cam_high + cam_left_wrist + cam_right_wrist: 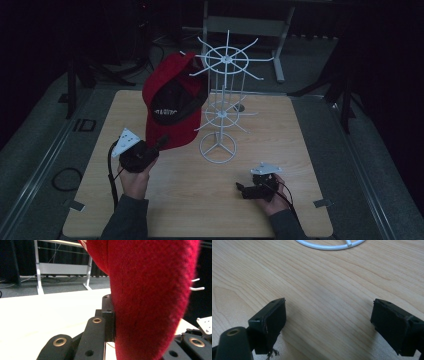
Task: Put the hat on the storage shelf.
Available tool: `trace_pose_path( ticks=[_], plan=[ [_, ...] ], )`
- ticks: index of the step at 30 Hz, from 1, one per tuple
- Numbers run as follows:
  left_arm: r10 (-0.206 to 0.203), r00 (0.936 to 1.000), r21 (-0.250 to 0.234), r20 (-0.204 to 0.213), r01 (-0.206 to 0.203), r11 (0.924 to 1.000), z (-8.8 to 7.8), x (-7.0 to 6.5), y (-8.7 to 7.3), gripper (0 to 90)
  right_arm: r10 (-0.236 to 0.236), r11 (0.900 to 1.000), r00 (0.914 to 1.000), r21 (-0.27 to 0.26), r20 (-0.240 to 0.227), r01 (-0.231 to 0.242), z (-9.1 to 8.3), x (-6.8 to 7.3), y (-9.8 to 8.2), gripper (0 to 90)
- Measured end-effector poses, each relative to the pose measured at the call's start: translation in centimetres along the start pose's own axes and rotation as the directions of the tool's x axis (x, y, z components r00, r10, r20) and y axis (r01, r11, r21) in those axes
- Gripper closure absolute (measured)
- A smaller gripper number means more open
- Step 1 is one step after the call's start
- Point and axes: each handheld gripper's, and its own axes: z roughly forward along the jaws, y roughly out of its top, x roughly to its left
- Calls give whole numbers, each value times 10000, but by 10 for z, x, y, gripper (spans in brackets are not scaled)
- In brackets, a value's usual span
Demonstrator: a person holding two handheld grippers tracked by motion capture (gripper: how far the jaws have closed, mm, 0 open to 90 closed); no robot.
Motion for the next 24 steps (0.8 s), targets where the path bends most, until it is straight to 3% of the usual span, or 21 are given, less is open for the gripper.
trace_pose_path(
  ticks=[19, 24],
  plan=[
    [254, 9997, 723, 1, -253, 9971, 12, 3, -13, 804, 5, 10000, 10000, 6, 6, -5, 0, 0, 0, 128],
    [238, 9997, 808, 56, -242, 9964, 12, 3, -15, 722, 4, 10000, 10000, 7, 7, -4, 0, 0, 0, 128]
  ],
)
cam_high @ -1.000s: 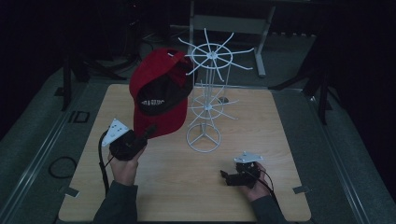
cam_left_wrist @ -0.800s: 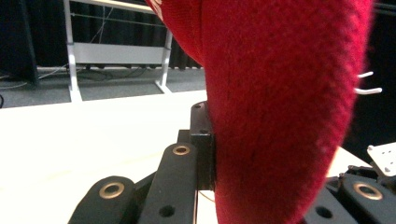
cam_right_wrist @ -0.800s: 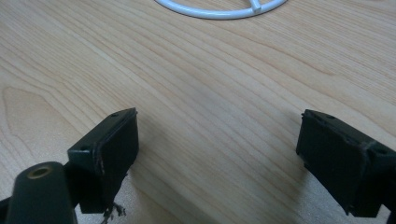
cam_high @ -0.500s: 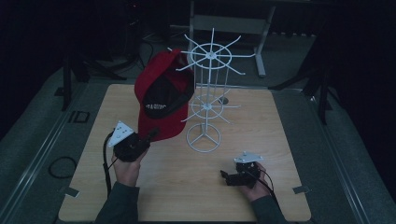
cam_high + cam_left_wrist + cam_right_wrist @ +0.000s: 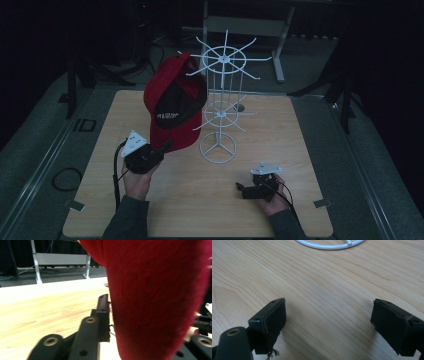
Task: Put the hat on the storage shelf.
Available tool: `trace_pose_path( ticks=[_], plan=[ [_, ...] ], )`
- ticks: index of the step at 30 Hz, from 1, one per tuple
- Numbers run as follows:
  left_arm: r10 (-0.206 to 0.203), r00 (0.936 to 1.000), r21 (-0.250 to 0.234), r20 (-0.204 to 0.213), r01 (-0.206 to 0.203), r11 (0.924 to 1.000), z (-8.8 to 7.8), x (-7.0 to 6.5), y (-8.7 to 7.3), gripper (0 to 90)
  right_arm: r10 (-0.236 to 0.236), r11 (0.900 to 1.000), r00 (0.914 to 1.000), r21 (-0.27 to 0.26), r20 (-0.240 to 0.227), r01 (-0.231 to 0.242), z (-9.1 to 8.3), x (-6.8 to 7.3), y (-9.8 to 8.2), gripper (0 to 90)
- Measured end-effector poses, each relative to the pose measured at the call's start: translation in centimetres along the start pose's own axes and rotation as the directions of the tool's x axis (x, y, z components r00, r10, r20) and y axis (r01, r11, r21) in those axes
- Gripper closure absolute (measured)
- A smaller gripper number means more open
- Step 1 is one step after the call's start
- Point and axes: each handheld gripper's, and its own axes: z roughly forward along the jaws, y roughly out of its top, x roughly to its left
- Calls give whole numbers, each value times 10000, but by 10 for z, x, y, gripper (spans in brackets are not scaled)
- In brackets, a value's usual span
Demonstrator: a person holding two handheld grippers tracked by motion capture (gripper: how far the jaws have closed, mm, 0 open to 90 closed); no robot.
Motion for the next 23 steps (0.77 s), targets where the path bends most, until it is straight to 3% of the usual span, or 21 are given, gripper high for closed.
trace_pose_path(
  ticks=[7, 11, 18, 23],
  plan=[
    [-629, 9979, -50, 133, 630, 9980, 0, 6, -1, 538, 3, 10000, 10000, 0, -3, -3, 0, 0, 0, 128],
    [-843, 9962, -129, 201, 846, 9963, -3, 12, 1, 477, -3, 10000, 10000, 3, 0, 3, 0, 0, 0, 128],
    [-588, 9969, -193, 521, 599, 9980, -13, 18, 10, 414, 9, 10000, 10000, -5, -7, -9, 0, 0, 0, 128],
    [-753, 9956, -469, 557, 780, 9959, -22, 23, 14, 400, 10, 10000, 10000, -5, -6, -10, 0, 0, 0, 128]
  ],
)
